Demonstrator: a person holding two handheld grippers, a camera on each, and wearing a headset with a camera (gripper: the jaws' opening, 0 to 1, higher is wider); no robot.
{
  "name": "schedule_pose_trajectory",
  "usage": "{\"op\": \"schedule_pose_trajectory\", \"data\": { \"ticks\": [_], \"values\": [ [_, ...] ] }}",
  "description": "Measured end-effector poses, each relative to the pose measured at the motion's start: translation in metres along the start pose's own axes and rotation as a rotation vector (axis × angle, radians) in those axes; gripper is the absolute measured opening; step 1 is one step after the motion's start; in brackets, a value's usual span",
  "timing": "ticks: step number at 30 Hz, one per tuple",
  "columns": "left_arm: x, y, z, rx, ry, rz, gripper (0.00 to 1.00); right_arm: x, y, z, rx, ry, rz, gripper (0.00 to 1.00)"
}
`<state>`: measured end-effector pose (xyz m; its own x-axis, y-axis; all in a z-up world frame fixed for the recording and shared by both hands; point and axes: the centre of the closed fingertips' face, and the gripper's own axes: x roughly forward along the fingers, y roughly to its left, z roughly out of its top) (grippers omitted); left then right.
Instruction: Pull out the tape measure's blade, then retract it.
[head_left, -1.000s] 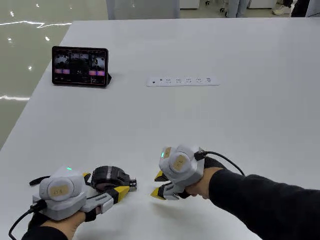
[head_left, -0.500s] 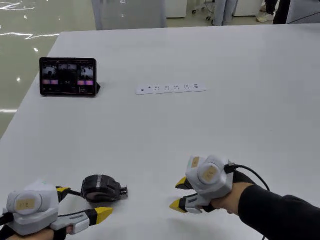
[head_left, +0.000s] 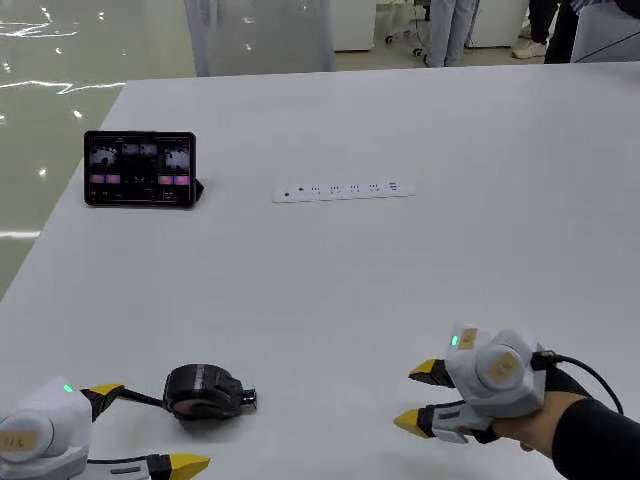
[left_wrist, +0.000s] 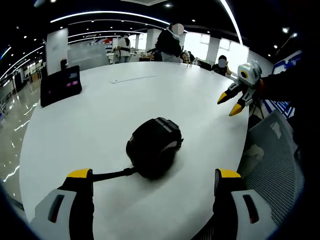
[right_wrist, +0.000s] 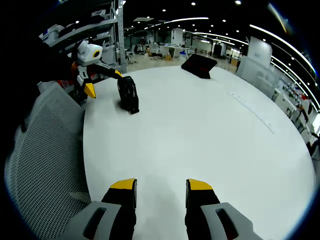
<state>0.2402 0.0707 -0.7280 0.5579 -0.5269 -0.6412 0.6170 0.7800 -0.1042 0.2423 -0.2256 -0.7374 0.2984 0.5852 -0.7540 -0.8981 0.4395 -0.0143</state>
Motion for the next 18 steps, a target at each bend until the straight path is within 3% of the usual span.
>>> {"op": "schedule_pose_trajectory", "data": {
  "ticks": [6,9,18],
  "values": [
    [-0.011,0.01,-0.007,0.0,0.033,0.03,0.99,-0.016,-0.004,-0.017,0.063,-0.03,-0.009,0.45],
    [-0.015,0.008,-0.011,0.016,0.052,0.013,0.98,-0.022,-0.006,-0.029,0.014,-0.012,-0.025,0.5],
    [-0.028,0.011,-0.004,0.016,0.027,0.02,0.99,-0.046,-0.019,-0.051,0.142,-0.034,-0.06,0.68]
  ]
}}
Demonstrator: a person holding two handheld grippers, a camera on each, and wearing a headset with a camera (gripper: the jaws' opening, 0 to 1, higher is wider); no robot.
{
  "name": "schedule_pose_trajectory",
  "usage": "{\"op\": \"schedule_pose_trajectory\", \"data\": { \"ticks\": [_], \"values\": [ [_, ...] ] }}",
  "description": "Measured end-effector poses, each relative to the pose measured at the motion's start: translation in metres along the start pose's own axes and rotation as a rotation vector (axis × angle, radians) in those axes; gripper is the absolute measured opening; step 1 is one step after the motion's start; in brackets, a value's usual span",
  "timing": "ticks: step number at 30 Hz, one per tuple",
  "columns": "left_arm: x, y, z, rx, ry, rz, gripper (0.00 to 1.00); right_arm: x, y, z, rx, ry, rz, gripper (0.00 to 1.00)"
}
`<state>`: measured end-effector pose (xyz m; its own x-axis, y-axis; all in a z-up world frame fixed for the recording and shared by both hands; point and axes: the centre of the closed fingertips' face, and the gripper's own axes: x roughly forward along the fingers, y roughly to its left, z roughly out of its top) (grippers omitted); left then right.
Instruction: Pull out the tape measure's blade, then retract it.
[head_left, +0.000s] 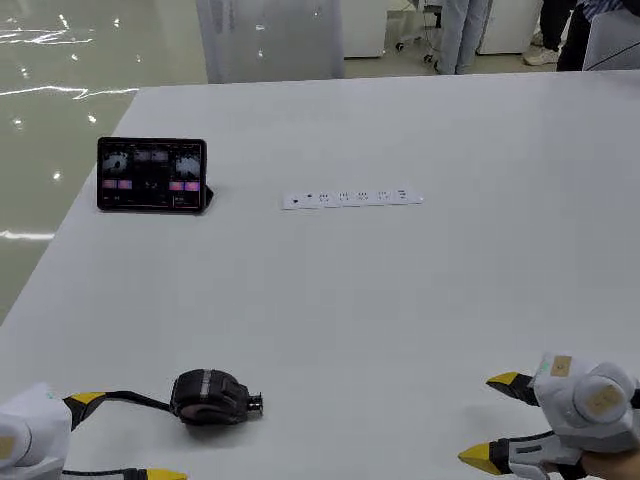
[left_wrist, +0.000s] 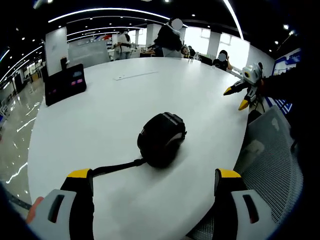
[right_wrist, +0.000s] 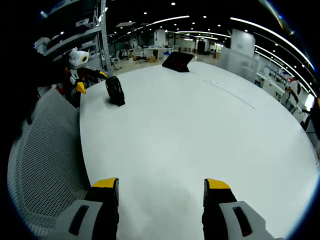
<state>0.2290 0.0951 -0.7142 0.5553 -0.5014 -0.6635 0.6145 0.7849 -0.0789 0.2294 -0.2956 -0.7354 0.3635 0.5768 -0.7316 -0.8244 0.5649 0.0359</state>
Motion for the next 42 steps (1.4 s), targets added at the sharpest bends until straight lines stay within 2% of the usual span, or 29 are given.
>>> {"op": "schedule_pose_trajectory", "data": {
  "ticks": [3,7,8,12,16,18,23,28,35,37,42],
  "values": [
    [-0.003,-0.001,-0.003,-0.007,0.002,-0.011,0.99,-0.004,-0.001,-0.011,0.001,0.021,0.006,0.7],
    [-0.004,0.002,-0.01,-0.001,0.017,-0.01,0.99,-0.011,-0.005,-0.018,-0.006,0.03,-0.006,0.79],
    [-0.005,0.003,-0.012,-0.002,0.022,-0.006,0.99,-0.014,-0.008,-0.018,-0.014,0.017,-0.024,0.83],
    [-0.008,0.009,-0.011,0.023,0.024,0.013,0.99,-0.024,-0.012,-0.02,0.003,-0.002,-0.035,0.89],
    [-0.009,0.012,-0.009,0.021,0.026,0.013,0.99,-0.03,-0.018,-0.021,0.064,-0.035,-0.047,0.99],
    [-0.009,0.013,-0.008,0.024,0.03,0.016,0.99,-0.032,-0.019,-0.02,0.082,-0.042,-0.04,0.99],
    [-0.01,0.015,0.0,0.03,0.018,0.024,0.99,-0.038,-0.022,-0.019,0.072,-0.061,-0.048,0.99],
    [-0.009,0.018,0.002,0.026,0.016,0.027,0.99,-0.038,-0.022,-0.018,0.058,-0.047,-0.052,0.99],
    [-0.009,0.021,0.003,0.02,0.012,0.024,0.99,-0.033,-0.009,-0.013,0.052,-0.048,-0.013,0.99],
    [-0.009,0.023,0.006,0.025,0.001,0.037,0.98,-0.032,-0.007,-0.013,0.055,-0.043,-0.01,0.99],
    [-0.008,0.021,0.008,0.027,-0.002,0.027,0.99,-0.031,-0.007,-0.011,0.051,-0.046,-0.009,0.99]
  ]
}}
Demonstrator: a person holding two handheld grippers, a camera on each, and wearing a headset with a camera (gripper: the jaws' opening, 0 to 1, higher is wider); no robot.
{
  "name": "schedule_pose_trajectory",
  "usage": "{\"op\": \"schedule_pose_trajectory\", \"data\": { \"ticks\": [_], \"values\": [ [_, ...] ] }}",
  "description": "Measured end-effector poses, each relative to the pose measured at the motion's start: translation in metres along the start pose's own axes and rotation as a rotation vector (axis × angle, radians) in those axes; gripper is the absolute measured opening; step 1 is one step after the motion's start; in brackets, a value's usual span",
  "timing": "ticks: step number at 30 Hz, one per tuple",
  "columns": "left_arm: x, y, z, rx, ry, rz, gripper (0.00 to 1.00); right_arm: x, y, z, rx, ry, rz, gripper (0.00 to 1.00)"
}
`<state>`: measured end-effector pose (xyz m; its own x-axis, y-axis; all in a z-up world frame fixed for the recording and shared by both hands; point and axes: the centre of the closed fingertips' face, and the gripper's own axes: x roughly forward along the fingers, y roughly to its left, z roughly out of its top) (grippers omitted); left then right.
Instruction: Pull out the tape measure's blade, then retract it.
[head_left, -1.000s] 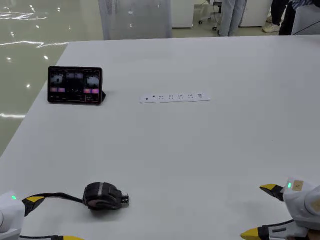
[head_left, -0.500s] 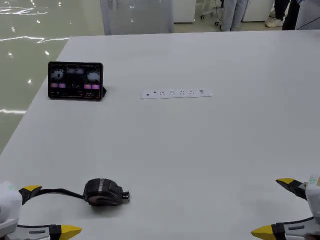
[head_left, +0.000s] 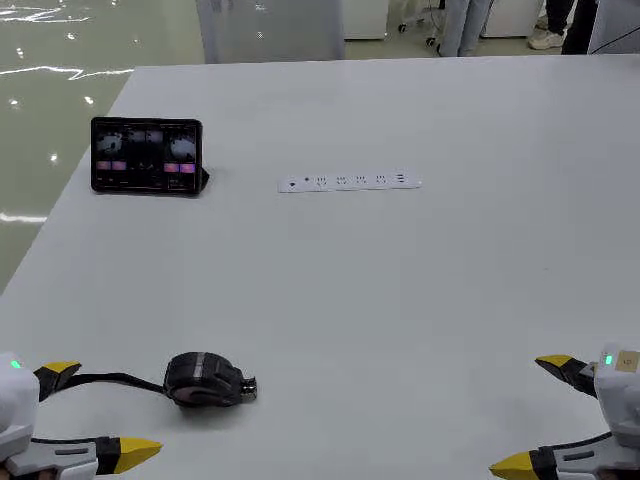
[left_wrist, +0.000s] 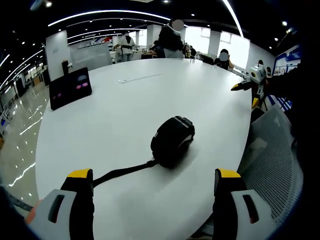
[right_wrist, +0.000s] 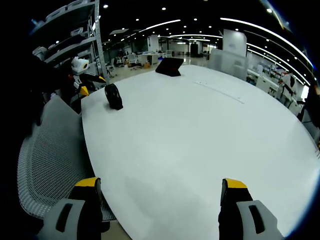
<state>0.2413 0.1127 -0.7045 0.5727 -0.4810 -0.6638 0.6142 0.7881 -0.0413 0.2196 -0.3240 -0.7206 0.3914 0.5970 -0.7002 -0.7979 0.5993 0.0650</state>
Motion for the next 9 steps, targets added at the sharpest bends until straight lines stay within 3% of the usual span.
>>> {"op": "schedule_pose_trajectory", "data": {
  "ticks": [9],
  "values": [
    [-0.0009,-0.0037,0.0017,0.005,0.003,-0.011,0.99,-0.0038,-0.0027,0.0,-0.002,-0.003,-0.008,0.99]
  ]
}}
